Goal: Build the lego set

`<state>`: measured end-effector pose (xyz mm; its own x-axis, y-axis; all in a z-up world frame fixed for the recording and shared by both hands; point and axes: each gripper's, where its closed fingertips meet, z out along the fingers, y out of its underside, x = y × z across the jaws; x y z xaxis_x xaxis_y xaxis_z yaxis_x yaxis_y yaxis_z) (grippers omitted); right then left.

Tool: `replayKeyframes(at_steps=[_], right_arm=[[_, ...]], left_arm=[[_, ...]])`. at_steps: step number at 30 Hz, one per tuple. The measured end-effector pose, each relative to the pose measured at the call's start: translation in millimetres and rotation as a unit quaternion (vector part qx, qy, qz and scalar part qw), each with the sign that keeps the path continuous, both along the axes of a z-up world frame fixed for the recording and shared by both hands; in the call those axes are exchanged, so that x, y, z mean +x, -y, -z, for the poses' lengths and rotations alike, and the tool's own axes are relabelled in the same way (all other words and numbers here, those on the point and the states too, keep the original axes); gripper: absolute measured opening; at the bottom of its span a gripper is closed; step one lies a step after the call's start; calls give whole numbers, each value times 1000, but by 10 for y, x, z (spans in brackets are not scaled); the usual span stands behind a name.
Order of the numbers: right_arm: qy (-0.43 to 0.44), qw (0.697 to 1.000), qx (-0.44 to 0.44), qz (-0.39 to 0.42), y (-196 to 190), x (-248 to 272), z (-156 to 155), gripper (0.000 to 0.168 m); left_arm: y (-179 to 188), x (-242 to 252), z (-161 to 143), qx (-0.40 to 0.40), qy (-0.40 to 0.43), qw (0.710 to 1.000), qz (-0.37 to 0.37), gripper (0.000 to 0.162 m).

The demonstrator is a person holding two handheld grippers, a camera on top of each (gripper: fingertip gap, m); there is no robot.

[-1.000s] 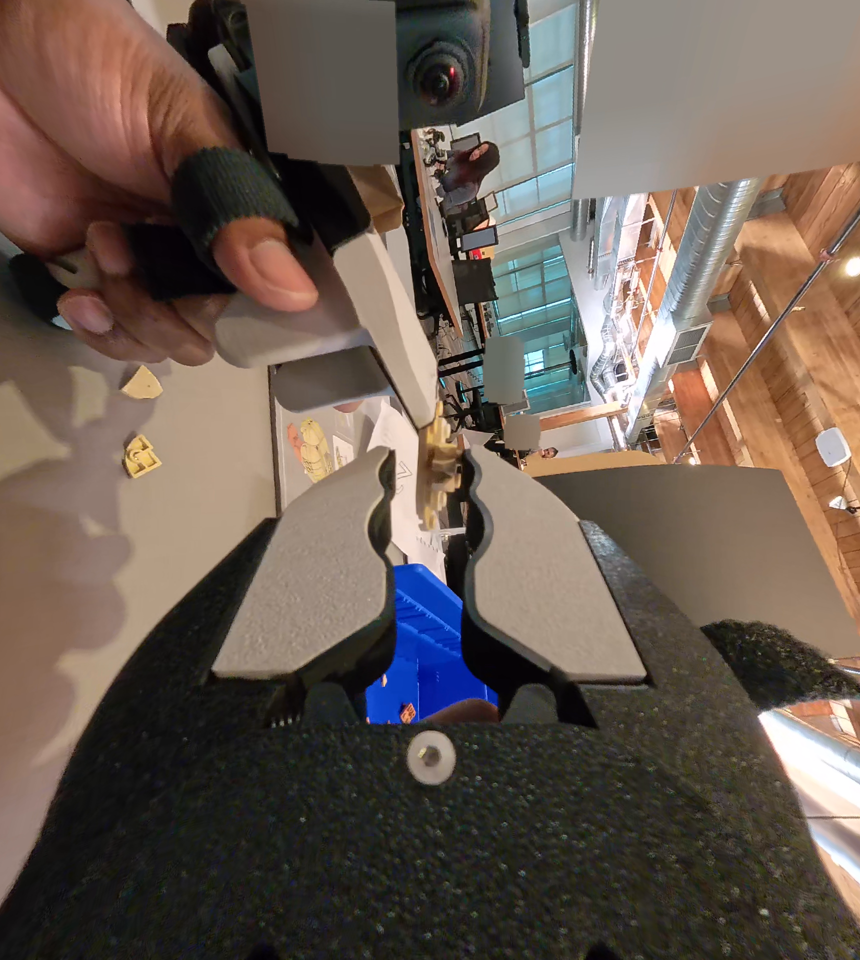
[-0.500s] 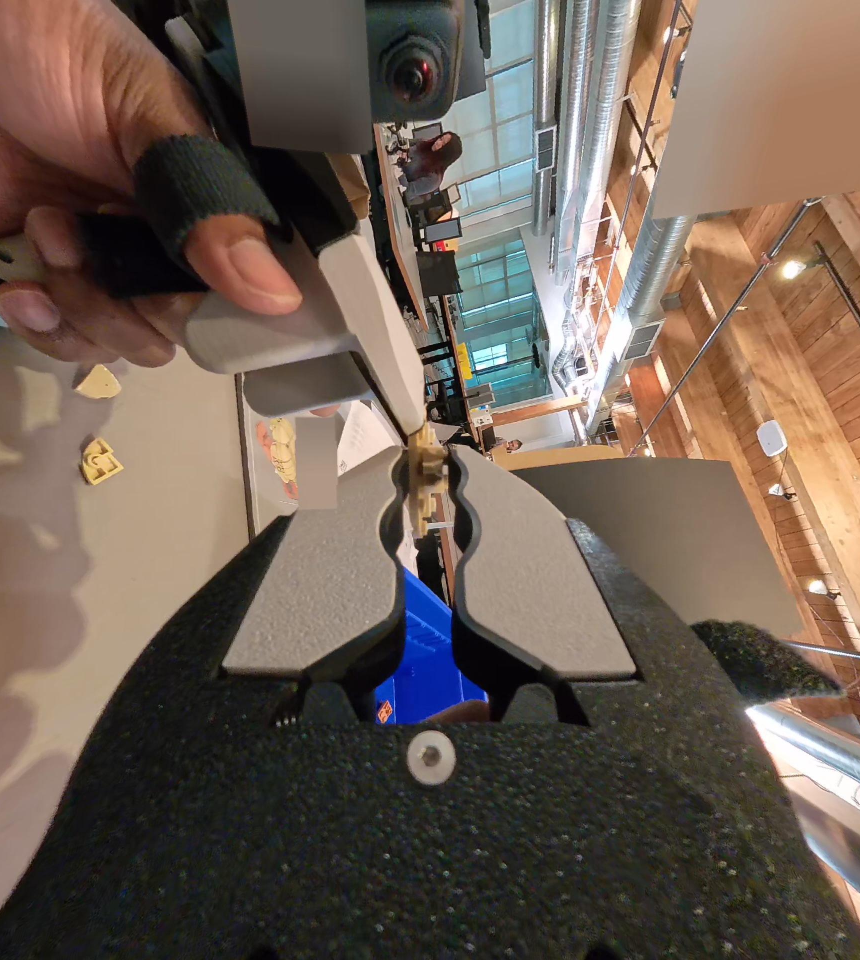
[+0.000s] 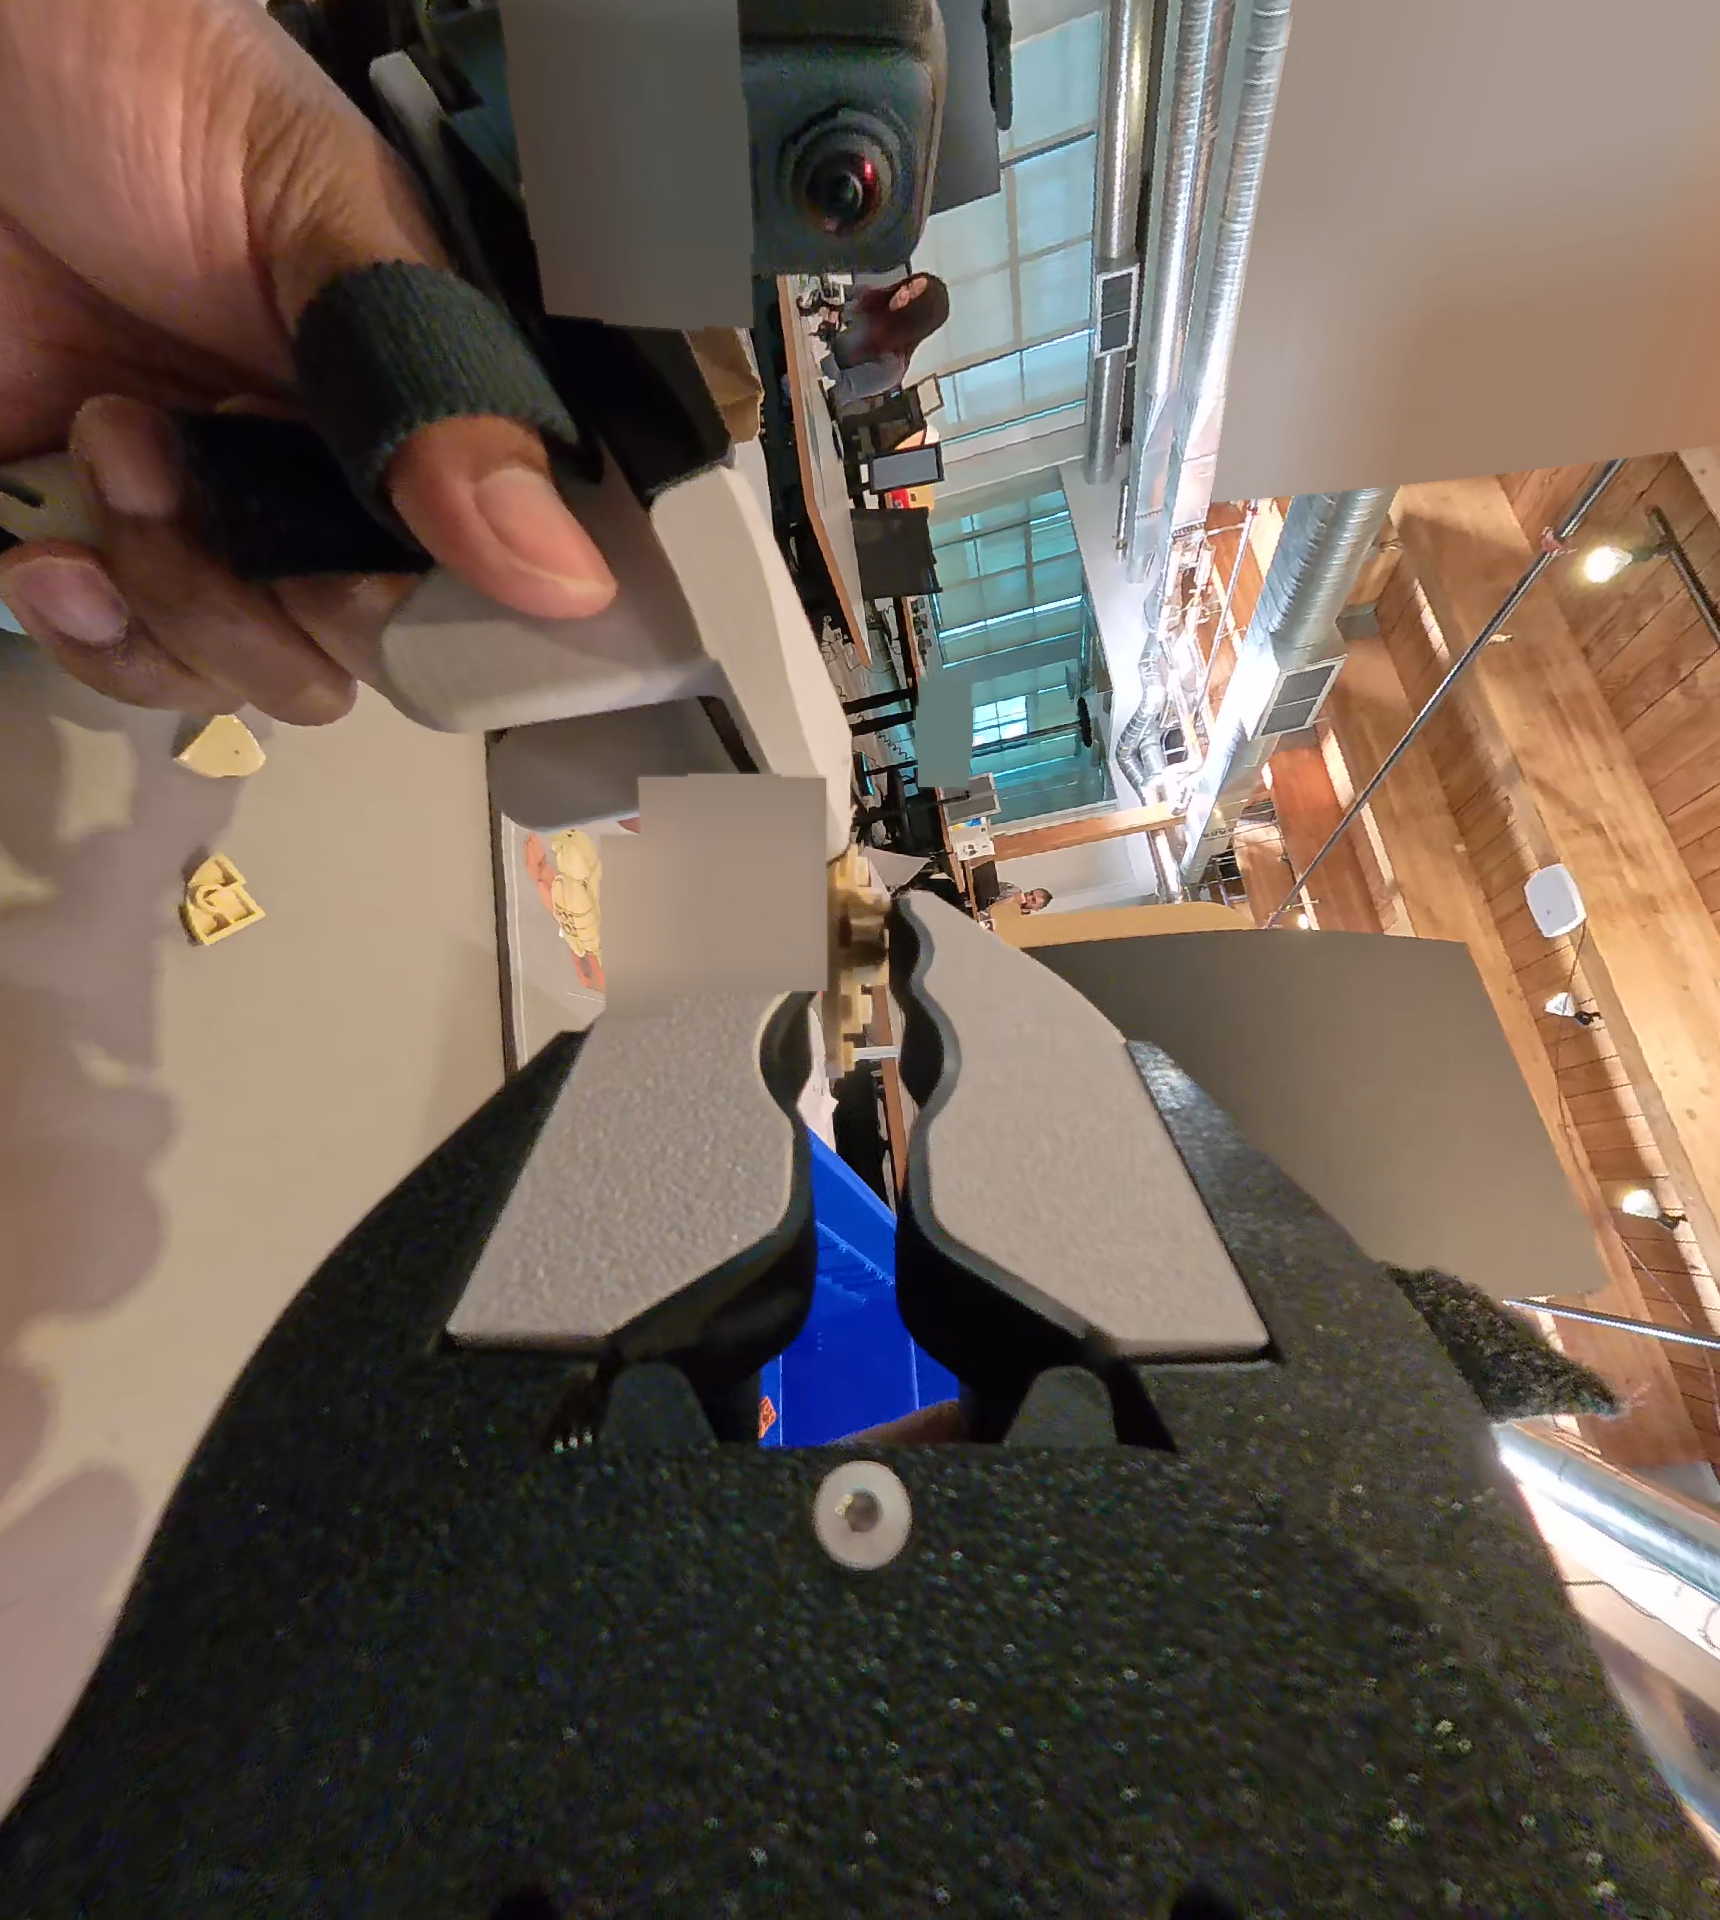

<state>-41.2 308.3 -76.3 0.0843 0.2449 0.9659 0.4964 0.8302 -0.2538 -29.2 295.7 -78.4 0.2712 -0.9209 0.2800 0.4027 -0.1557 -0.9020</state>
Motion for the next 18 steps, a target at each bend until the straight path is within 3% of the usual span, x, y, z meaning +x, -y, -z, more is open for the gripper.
replayKeyframes(at_steps=[7, 12, 18], right_arm=[[3, 1000, 18, 11, -21, 12, 4, 12], [-5, 995, 92, 34, -93, 61, -40, 12], [-6, 981, 191, 39, -64, 64, -49, 11]], left_arm=[[-17, 5, 9, -15, 2, 1000, 8, 14], [-69, -38, 11, -61, 10, 998, 30, 26], [-99, -65, -64, -155, 66, 982, 86, 27]])
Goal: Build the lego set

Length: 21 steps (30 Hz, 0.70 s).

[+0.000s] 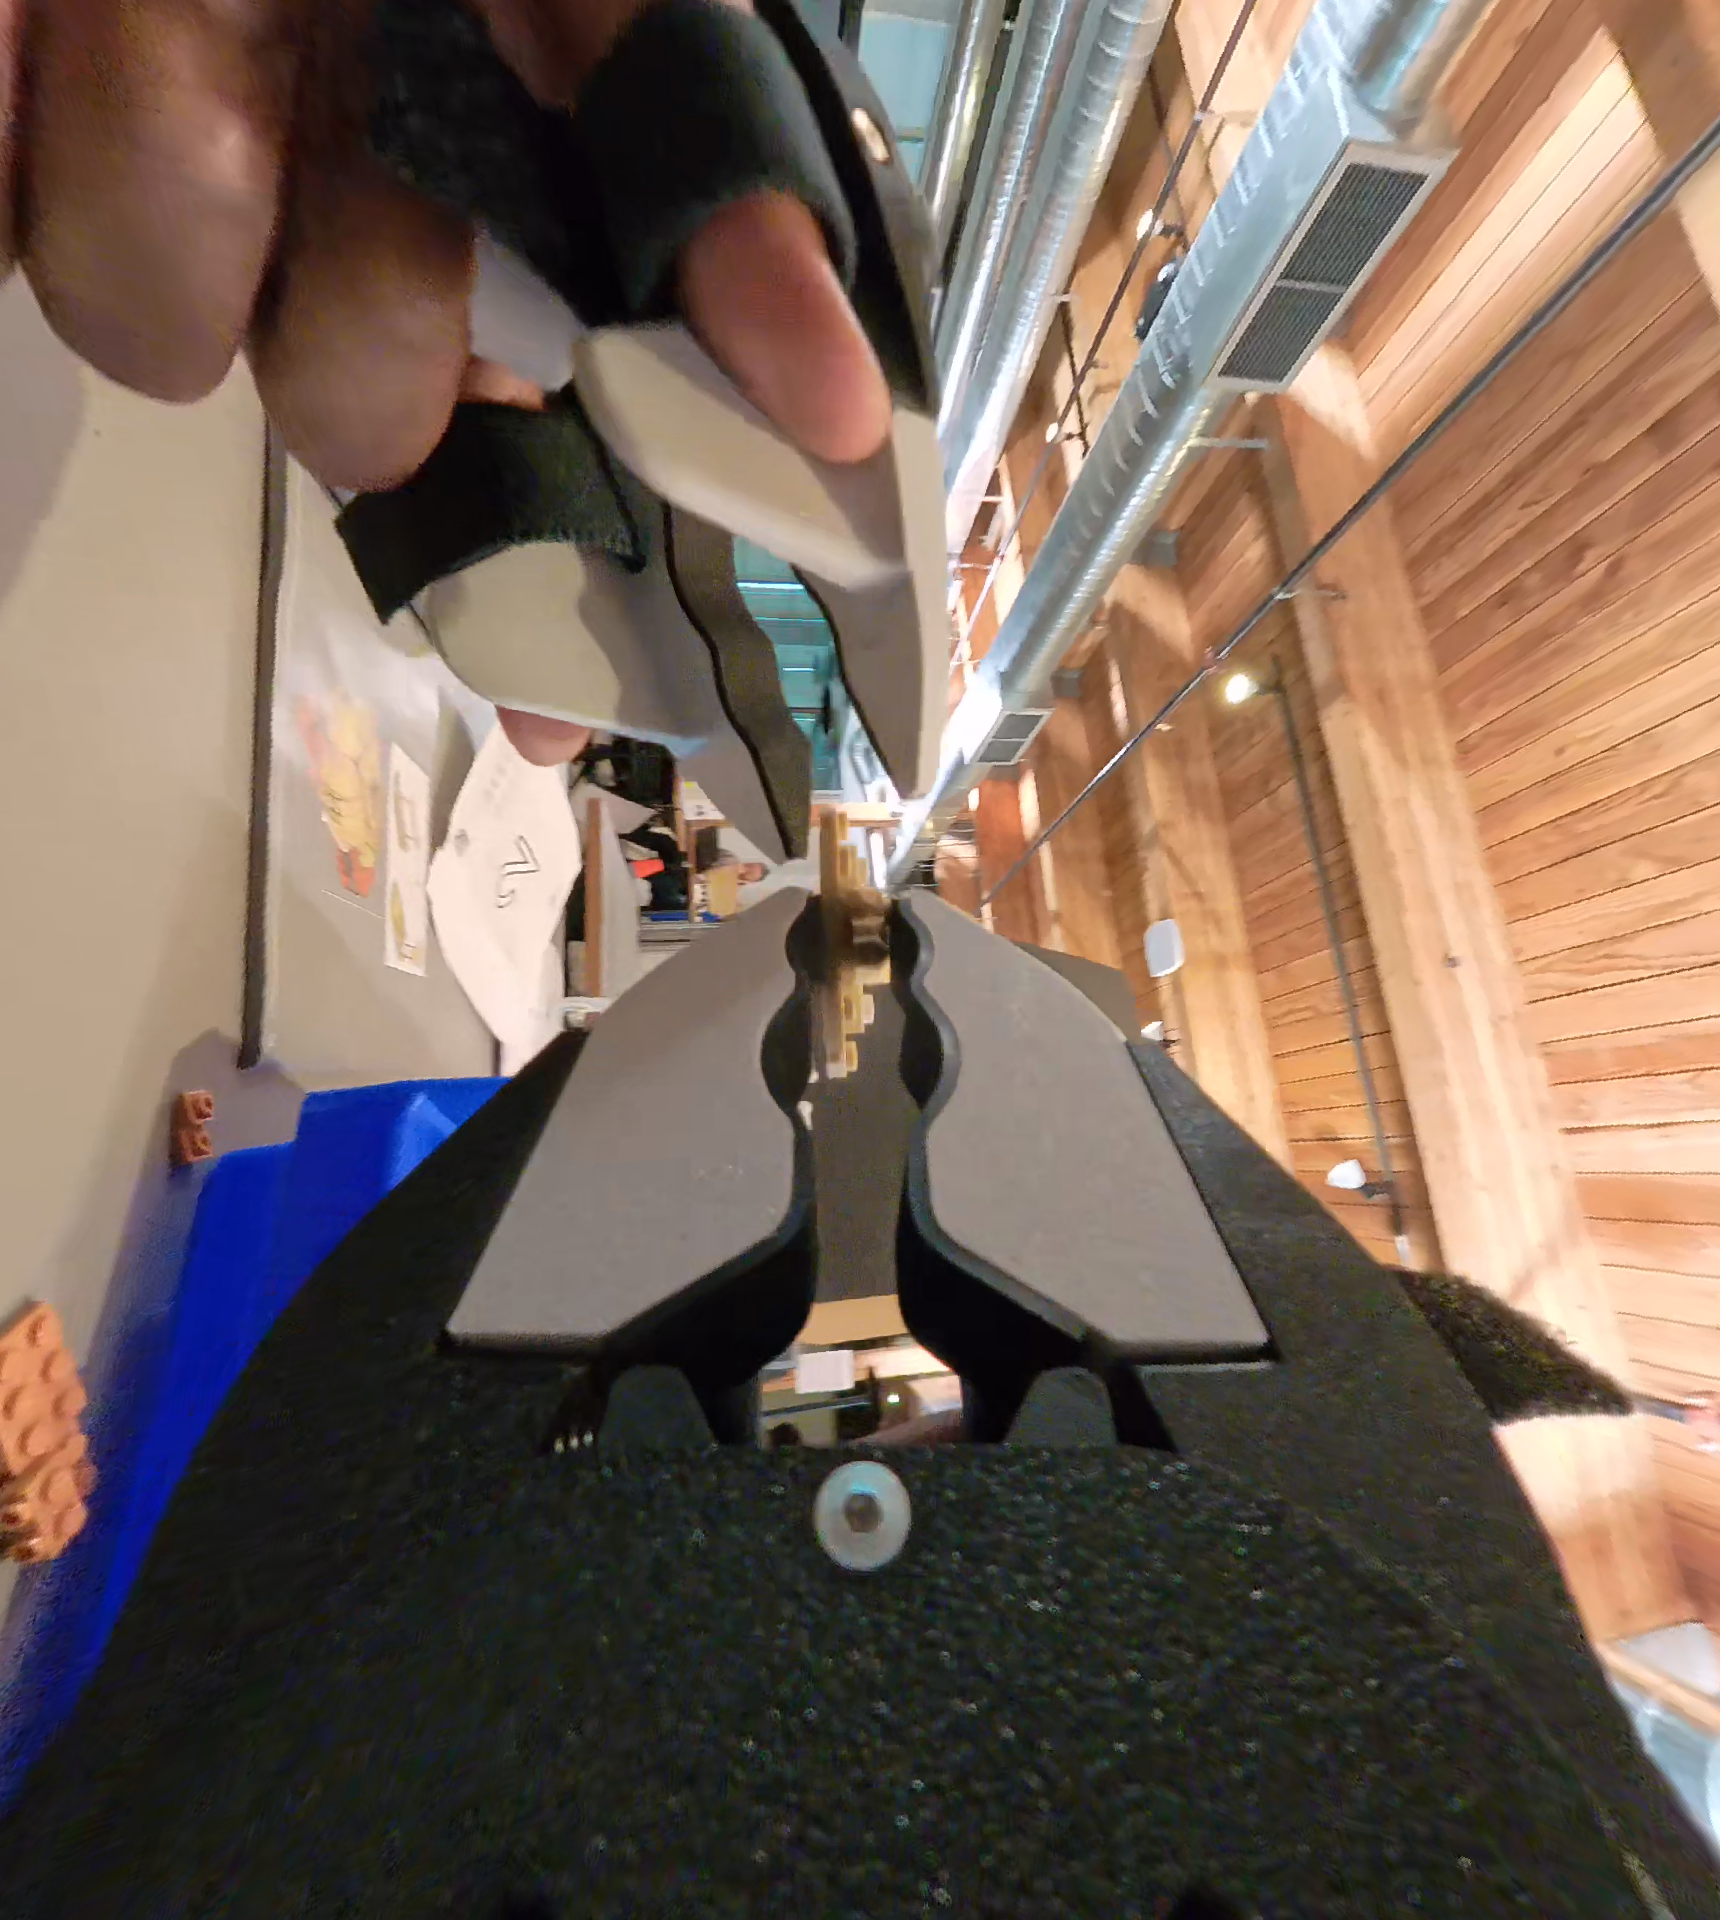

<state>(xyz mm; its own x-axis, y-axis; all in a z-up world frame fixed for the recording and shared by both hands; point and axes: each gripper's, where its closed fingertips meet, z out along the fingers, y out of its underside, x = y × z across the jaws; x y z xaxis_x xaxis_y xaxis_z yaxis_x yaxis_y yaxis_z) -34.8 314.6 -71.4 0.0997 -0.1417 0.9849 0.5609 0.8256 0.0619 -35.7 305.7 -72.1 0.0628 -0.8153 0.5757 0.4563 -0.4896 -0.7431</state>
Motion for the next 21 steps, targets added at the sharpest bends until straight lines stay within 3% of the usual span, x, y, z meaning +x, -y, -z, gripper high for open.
replayKeyframes(at_steps=[6, 21], right_arm=[[14, 998, 63, 2, 68, -28, 18, 11], [28, 996, 80, 9, 86, -11, 26, 11]], left_arm=[[53, 55, 45, -44, 25, 998, 45, 9], [77, 63, 42, -69, 53, 993, 82, 11]])
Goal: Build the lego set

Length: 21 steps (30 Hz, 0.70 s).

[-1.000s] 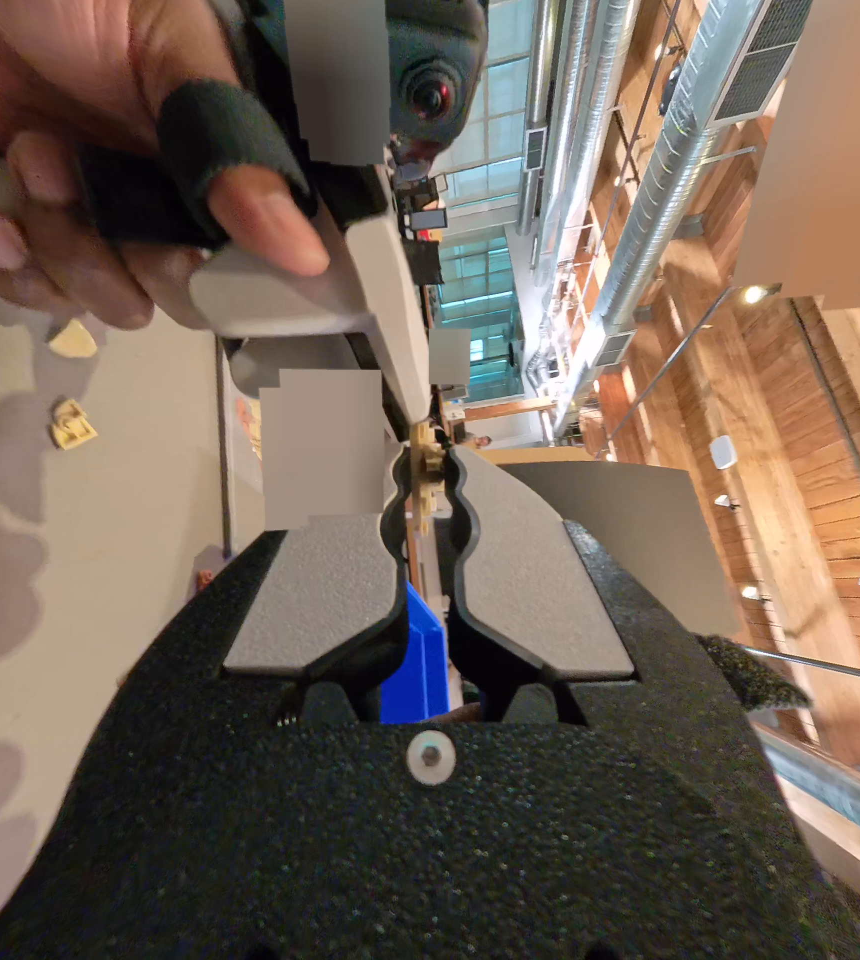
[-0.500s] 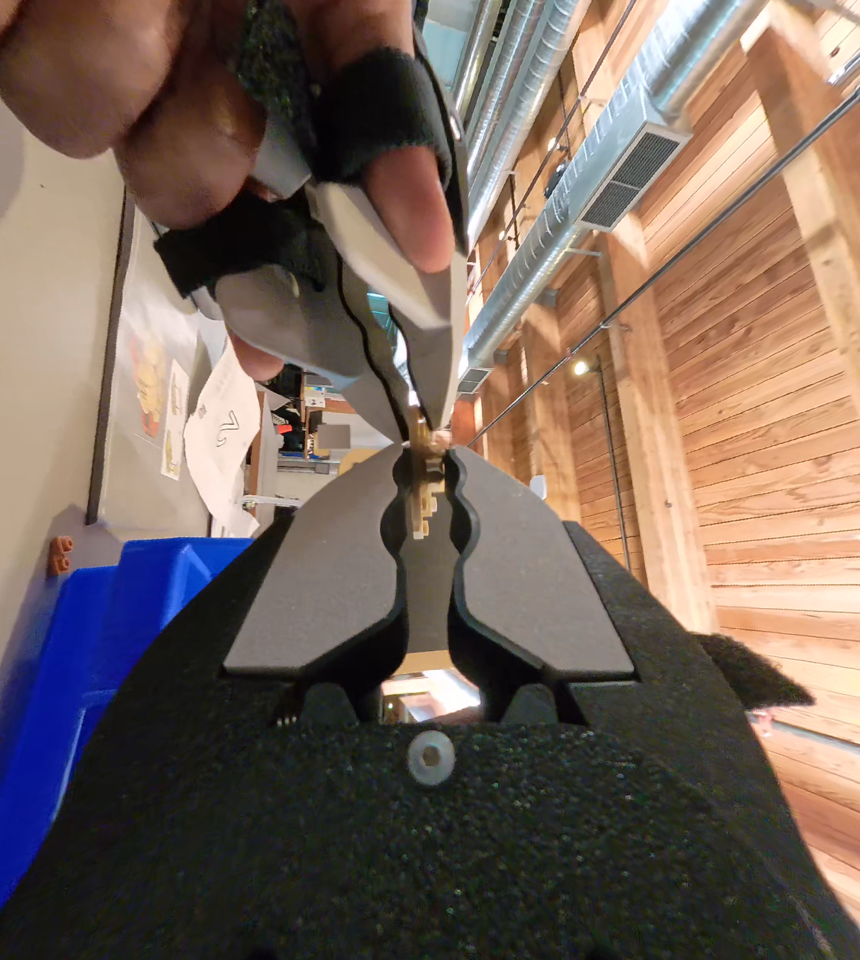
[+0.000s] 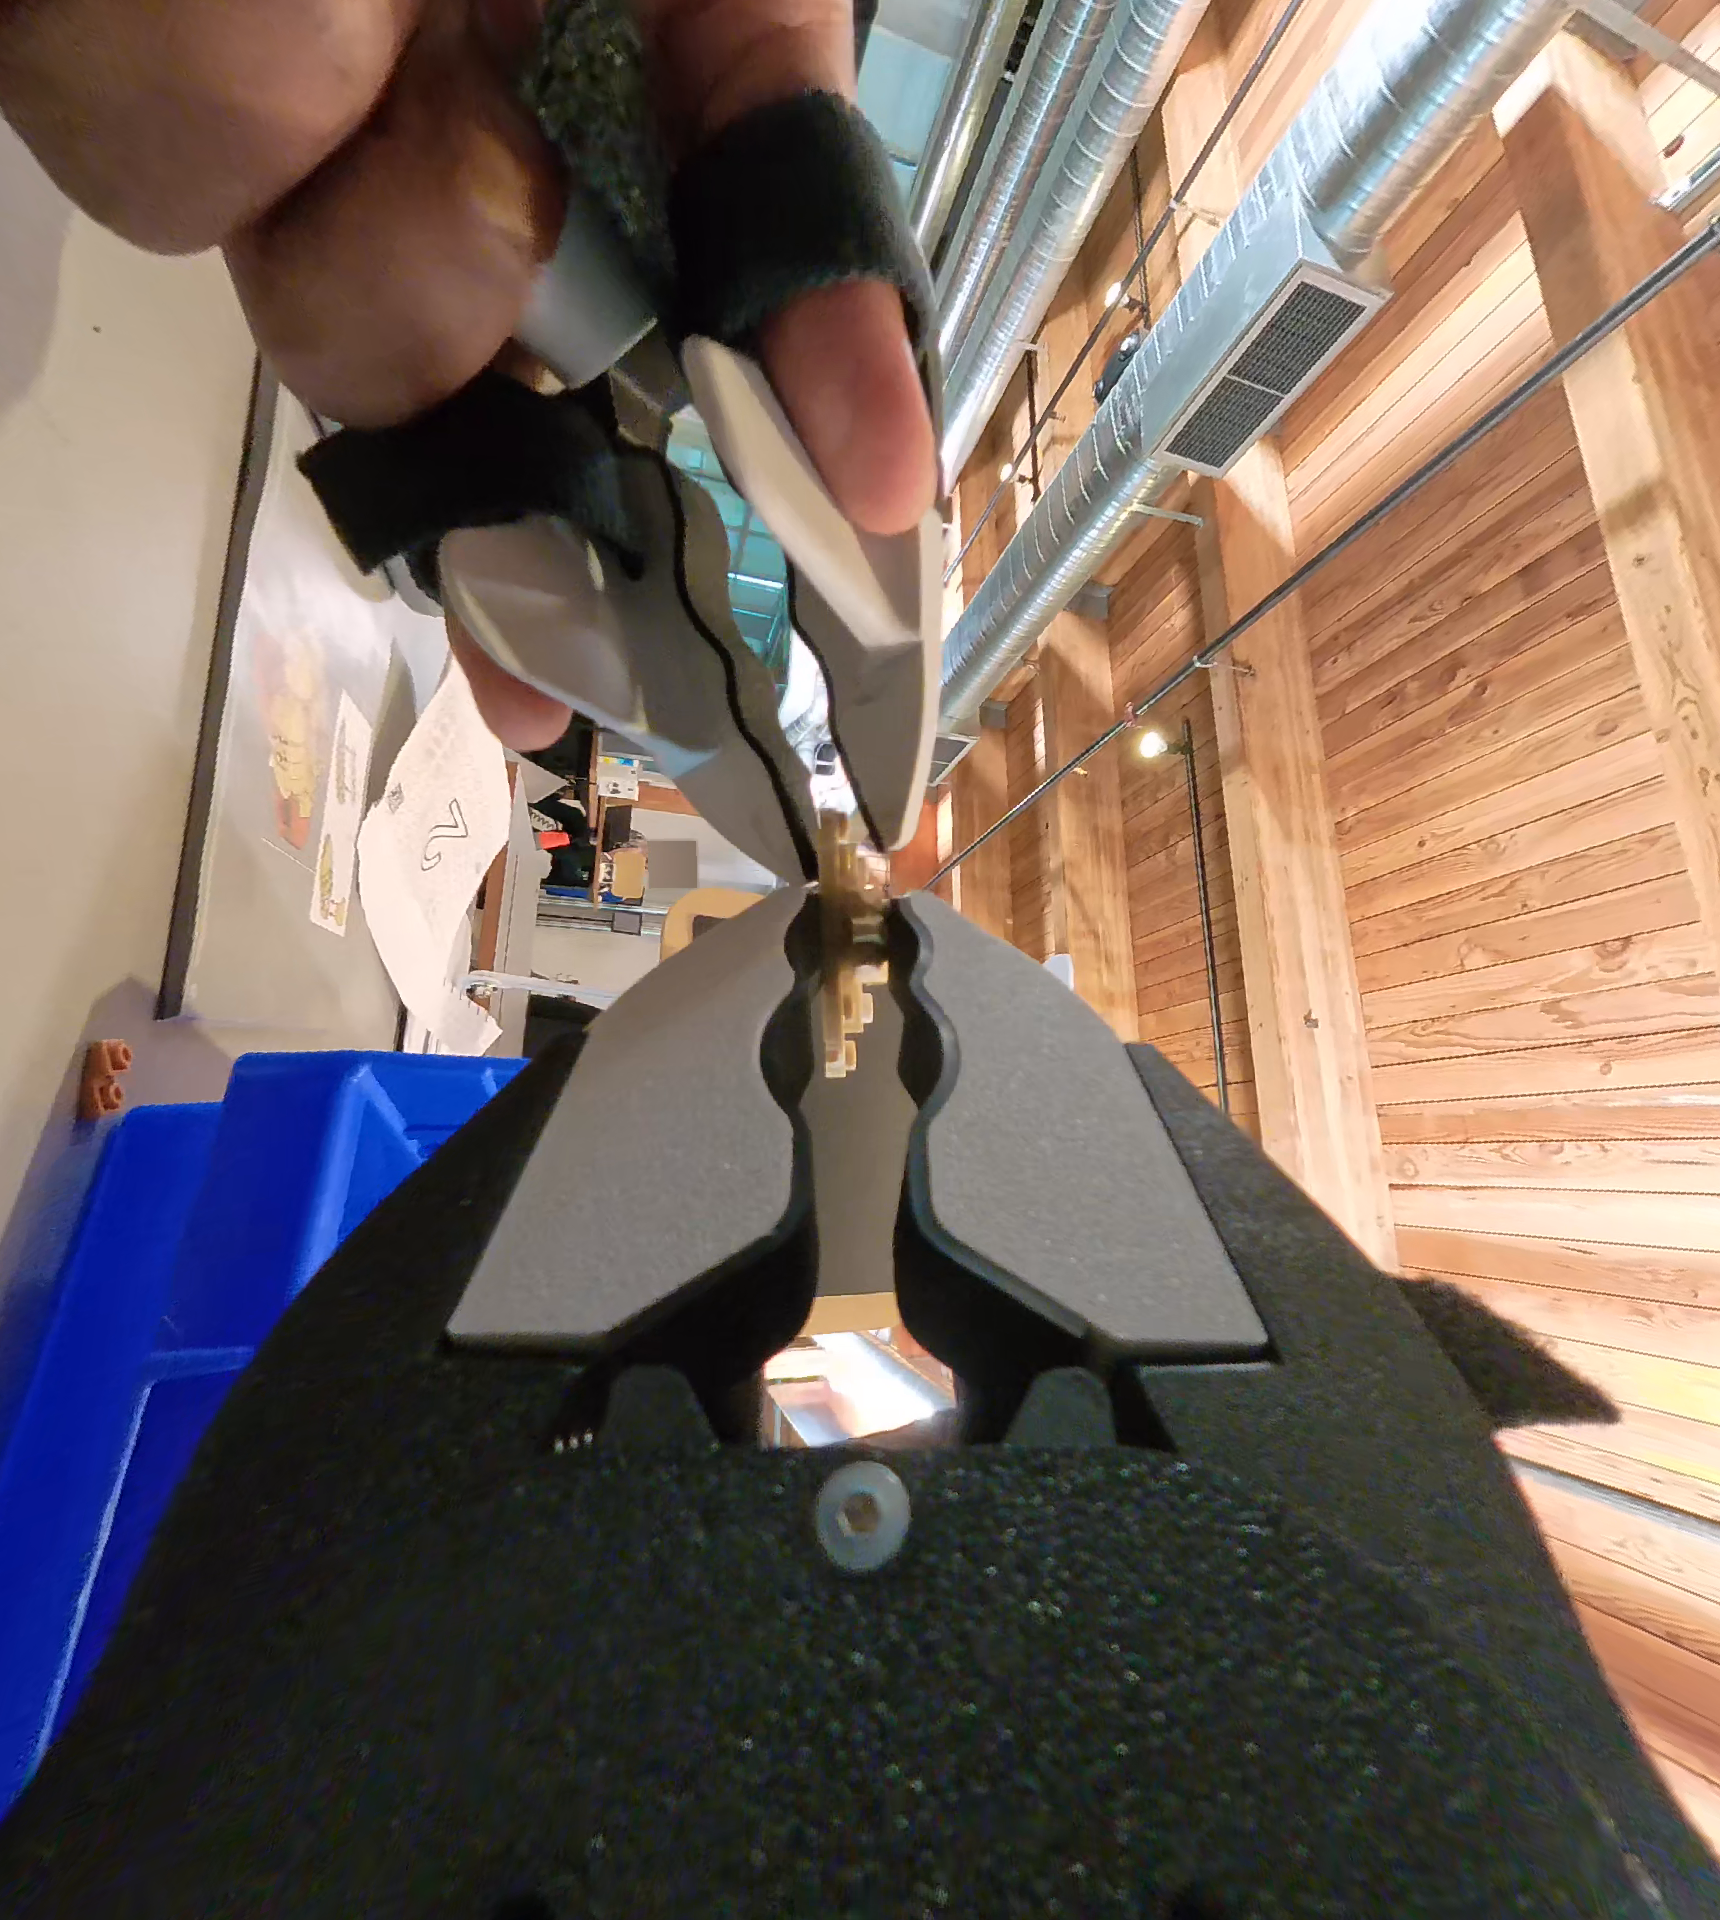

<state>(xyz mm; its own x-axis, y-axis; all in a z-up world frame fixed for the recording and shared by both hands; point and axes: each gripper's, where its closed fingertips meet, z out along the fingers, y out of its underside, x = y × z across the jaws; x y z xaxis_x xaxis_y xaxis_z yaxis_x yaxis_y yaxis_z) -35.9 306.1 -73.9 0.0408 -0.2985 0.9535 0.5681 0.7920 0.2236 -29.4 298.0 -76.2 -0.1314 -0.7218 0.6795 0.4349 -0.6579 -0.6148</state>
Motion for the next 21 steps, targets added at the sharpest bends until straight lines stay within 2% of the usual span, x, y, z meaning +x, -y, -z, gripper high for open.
replayKeyframes(at_steps=[7, 21], right_arm=[[6, 999, 36, 13, -33, 6, 12, 11], [15, 995, 94, 14, -28, -33, 72, 12]], left_arm=[[26, 47, 40, -3, -28, 1000, 10, 12], [-29, 3, 110, -32, -27, 999, -5, 7]])
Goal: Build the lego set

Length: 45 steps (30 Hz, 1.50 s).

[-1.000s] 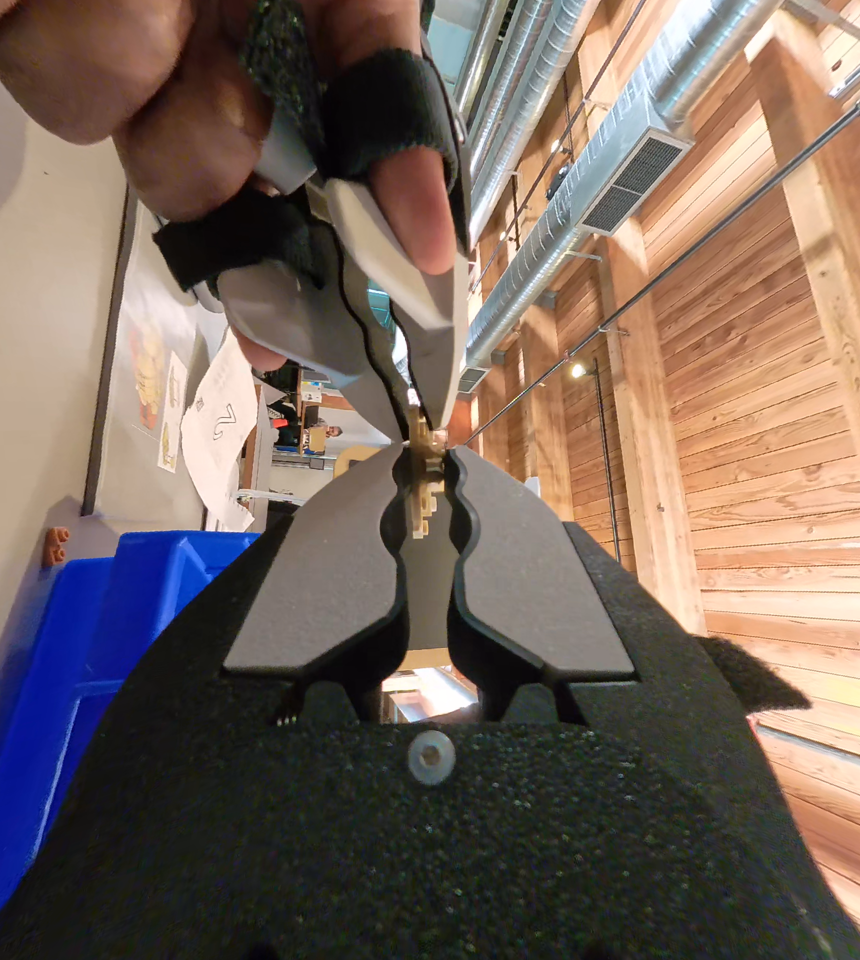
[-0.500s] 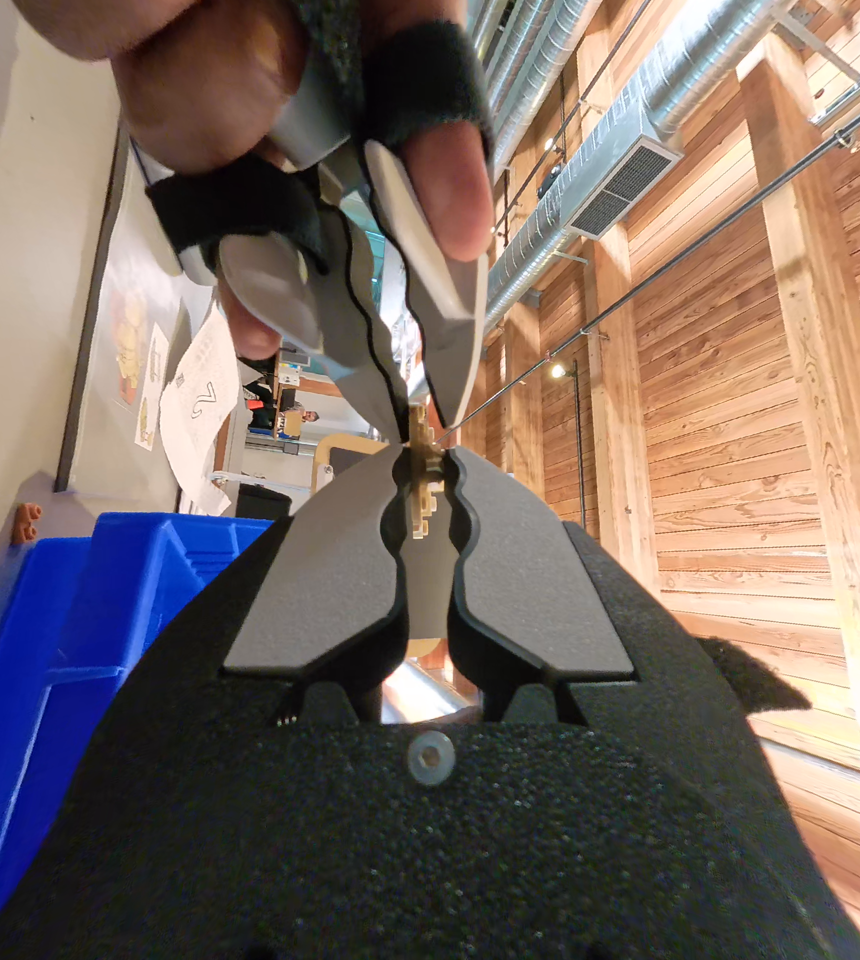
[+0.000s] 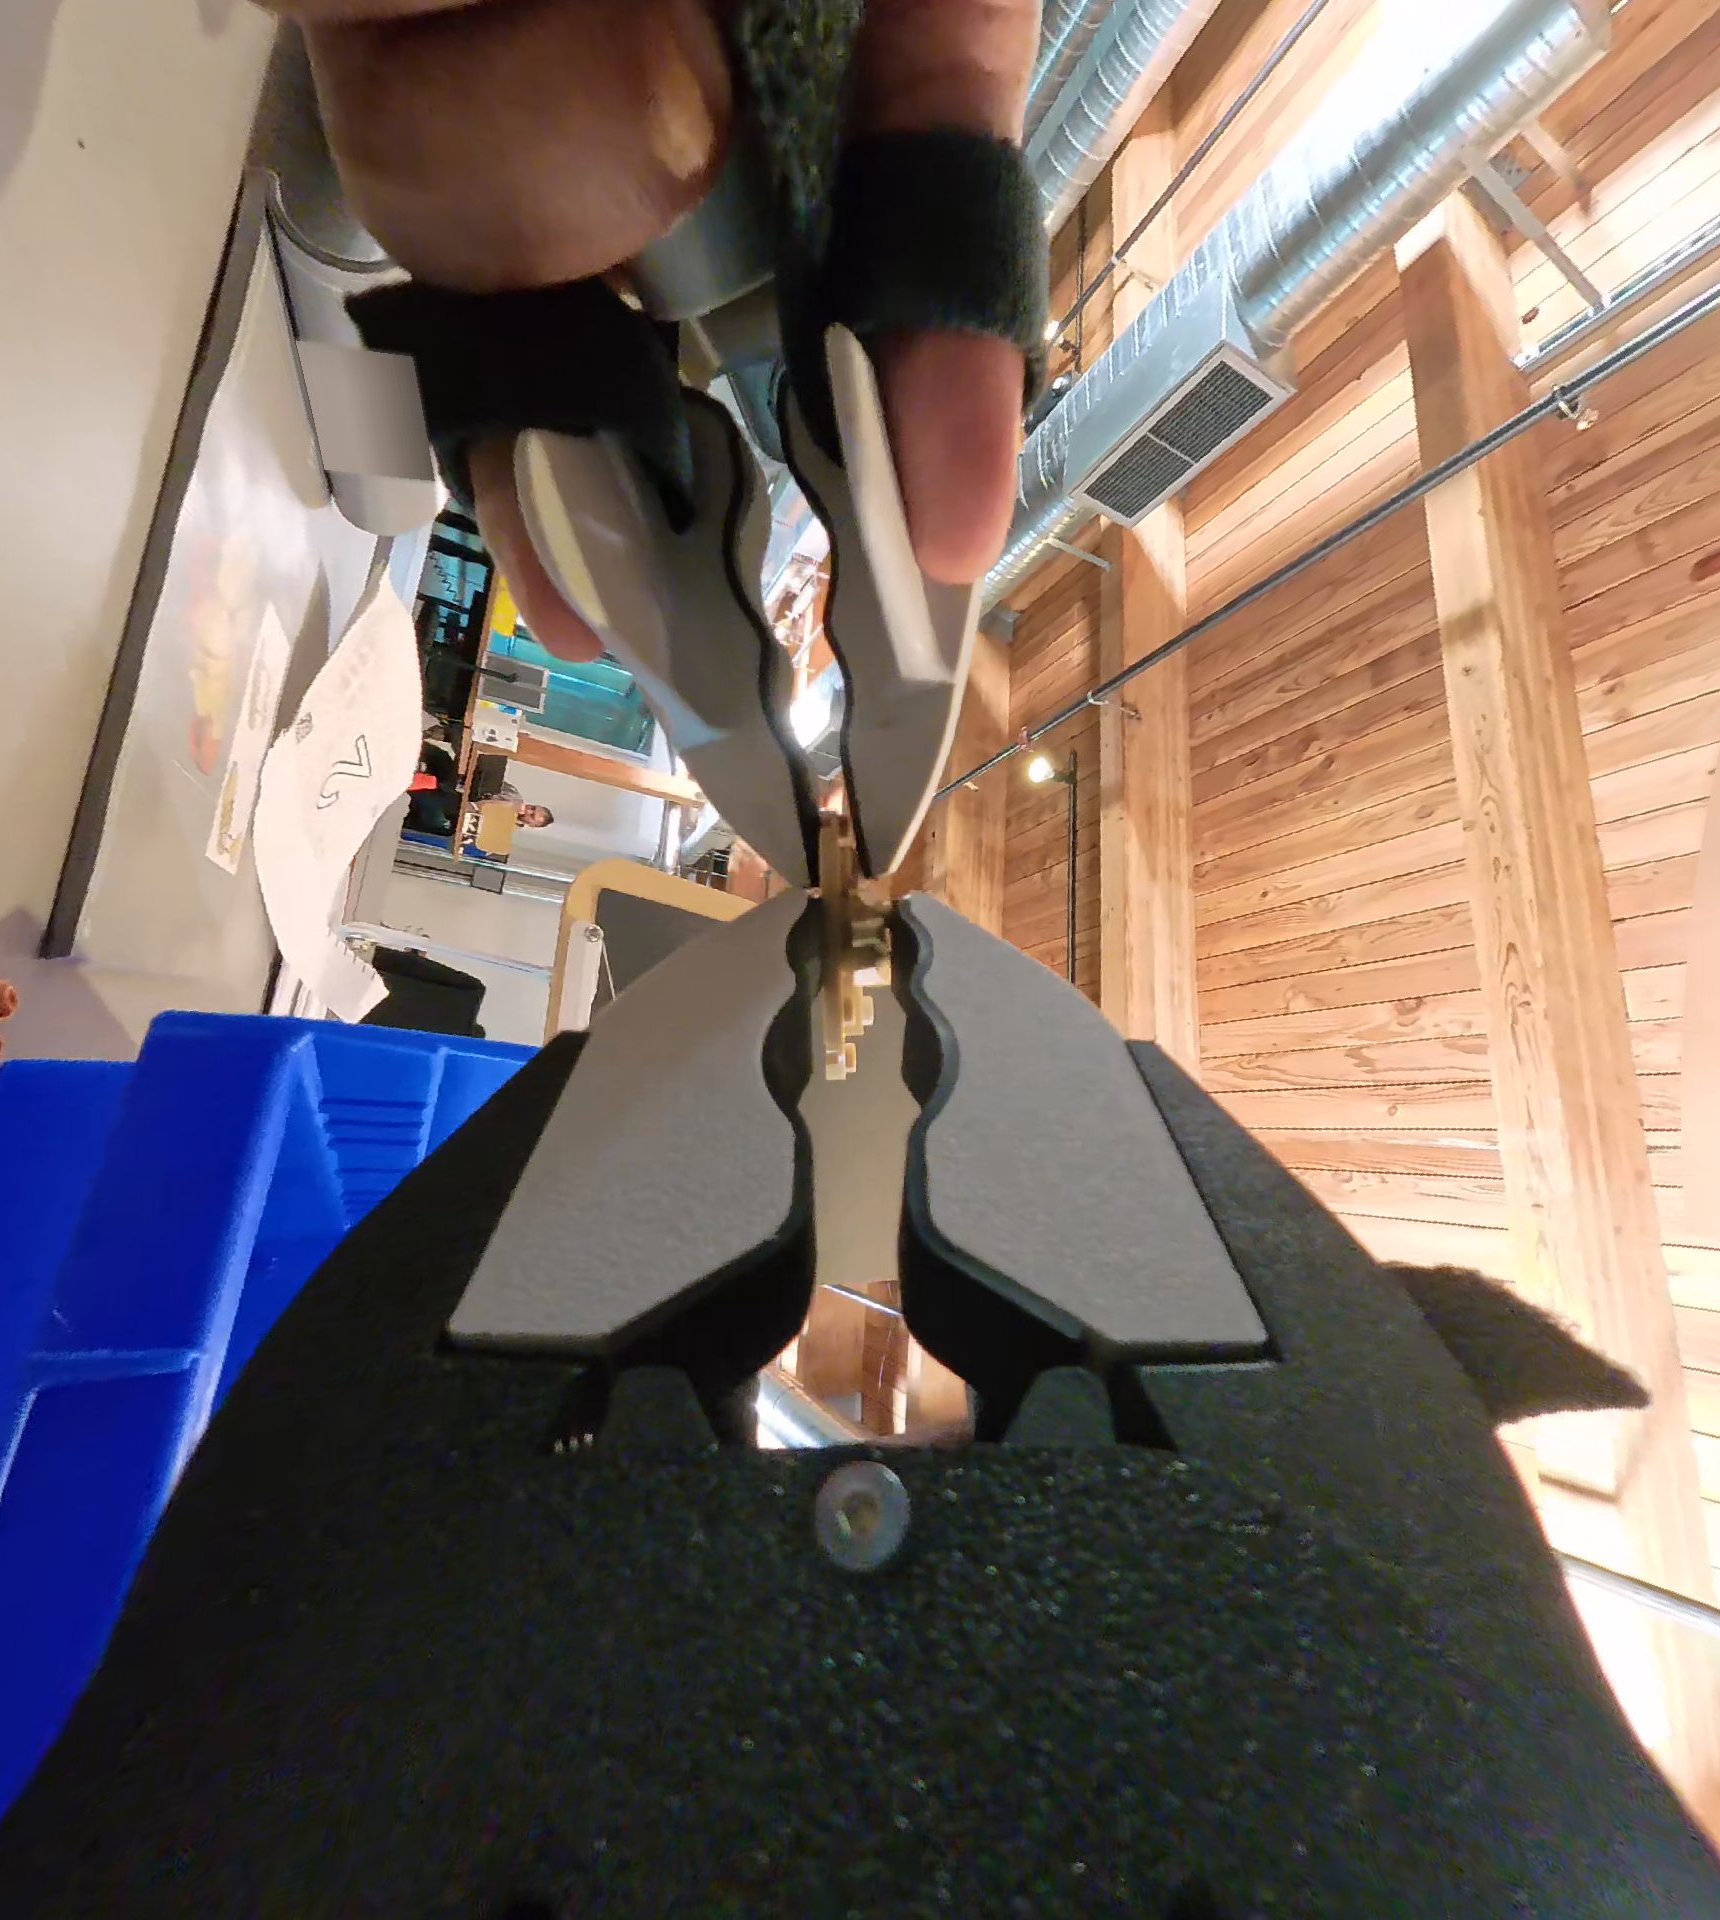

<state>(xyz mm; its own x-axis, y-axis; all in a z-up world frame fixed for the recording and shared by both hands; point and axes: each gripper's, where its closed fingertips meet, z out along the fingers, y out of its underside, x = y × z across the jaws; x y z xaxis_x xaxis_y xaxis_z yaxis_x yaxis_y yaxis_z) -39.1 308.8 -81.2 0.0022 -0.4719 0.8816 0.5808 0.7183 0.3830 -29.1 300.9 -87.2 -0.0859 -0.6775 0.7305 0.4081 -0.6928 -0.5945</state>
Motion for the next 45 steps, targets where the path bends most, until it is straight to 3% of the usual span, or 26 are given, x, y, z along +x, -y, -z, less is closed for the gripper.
replayKeyframes(at_steps=[17, 21, 25, 27, 29, 33, 35, 36, 38, 43, 45], right_arm=[[-28, 999, -12, -17, -8, 5, -15, 18], [-55, 995, -79, -30, -39, 35, -38, 25], [-95, 968, -227, -55, -98, 83, -18, 31], [-116, 922, -360, -83, -111, 83, 27, 34], [-134, 838, -516, -112, -112, 65, 85, 39], [-174, 567, -785, -177, -71, 44, 103, 55], [-202, 466, -839, -193, -116, 65, 87, 55], [-211, 437, -853, -194, -138, 71, 106, 55], [-220, 423, -860, -179, -189, 83, 188, 55], [-257, 439, -845, -167, -175, 201, 247, 50], [-285, 424, -842, -173, -127, 258, 279, 46]], left_arm=[[10, -1, -3, 6, 26, 1000, -2, 6], [-36, -63, -16, 18, 26, 999, -20, 6], [-119, -181, -22, 50, 11, 997, -55, 6], [-149, -234, -19, 76, -6, 995, -71, 6], [-162, -265, -20, 104, -28, 991, -84, 6], [-116, -238, -15, 164, -68, 980, -92, 6], [-90, -197, 6, 174, -79, 978, -88, 6], [-89, -183, 18, 174, -83, 977, -89, 6], [-105, -190, 18, 173, -86, 976, -97, 6], [-183, -291, 29, 153, -87, 977, -124, 6], [-191, -321, 25, 149, -83, 977, -131, 6]])
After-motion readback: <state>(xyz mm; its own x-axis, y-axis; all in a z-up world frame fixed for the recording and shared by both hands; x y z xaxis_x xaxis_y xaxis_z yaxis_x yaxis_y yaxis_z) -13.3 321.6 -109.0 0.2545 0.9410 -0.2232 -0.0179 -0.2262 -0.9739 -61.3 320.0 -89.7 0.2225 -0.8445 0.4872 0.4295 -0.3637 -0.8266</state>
